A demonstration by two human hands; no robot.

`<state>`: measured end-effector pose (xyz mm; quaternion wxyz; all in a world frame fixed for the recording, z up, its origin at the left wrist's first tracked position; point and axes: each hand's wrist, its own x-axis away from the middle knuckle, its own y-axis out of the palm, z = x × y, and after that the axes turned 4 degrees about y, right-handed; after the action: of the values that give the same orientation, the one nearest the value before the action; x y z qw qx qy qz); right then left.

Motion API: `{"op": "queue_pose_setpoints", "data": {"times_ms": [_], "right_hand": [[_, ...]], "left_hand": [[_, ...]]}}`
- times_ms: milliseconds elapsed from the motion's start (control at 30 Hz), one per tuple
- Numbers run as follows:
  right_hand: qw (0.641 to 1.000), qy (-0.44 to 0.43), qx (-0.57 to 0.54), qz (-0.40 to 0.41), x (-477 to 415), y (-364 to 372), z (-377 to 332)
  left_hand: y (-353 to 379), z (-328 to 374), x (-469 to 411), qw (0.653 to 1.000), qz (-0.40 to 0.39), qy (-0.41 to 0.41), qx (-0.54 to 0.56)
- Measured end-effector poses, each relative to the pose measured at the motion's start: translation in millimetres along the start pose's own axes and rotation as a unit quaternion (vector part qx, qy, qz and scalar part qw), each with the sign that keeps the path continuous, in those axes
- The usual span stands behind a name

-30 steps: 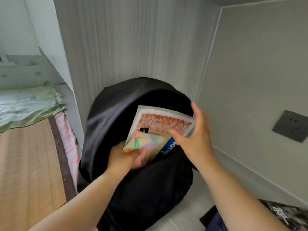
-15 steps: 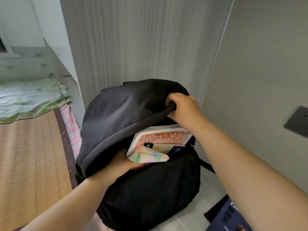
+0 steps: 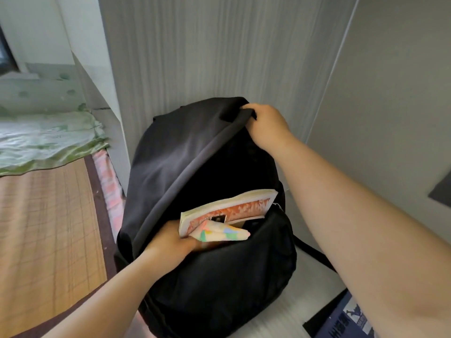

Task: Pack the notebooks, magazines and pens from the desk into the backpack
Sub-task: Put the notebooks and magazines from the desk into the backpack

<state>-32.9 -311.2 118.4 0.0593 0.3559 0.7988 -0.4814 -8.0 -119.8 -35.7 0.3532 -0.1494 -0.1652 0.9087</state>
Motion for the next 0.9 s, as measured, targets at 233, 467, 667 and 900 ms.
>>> {"op": "queue_pose_setpoints", "data": {"times_ms": [233,467,667,900], "right_hand": [[0.999,-0.007,-0.019,0.026,-10,2,2],[1.0,-0.008,-0.019,0.016,-3,3,17],[0.999,-0.02,0.02,-0.03,21,-9,17],[0.995,0.07,0.014,-0.062,107,-61,59]], "left_hand": [[3,3,-30,0.991,0.044,-0.113,0.054],[3,-4,-33,0.988,0.067,-0.099,-0.093],[9,14,-10,0.978,0.109,0.013,-0.176],[56,48,28,0.974,-0.063,0.193,-0.1]]}}
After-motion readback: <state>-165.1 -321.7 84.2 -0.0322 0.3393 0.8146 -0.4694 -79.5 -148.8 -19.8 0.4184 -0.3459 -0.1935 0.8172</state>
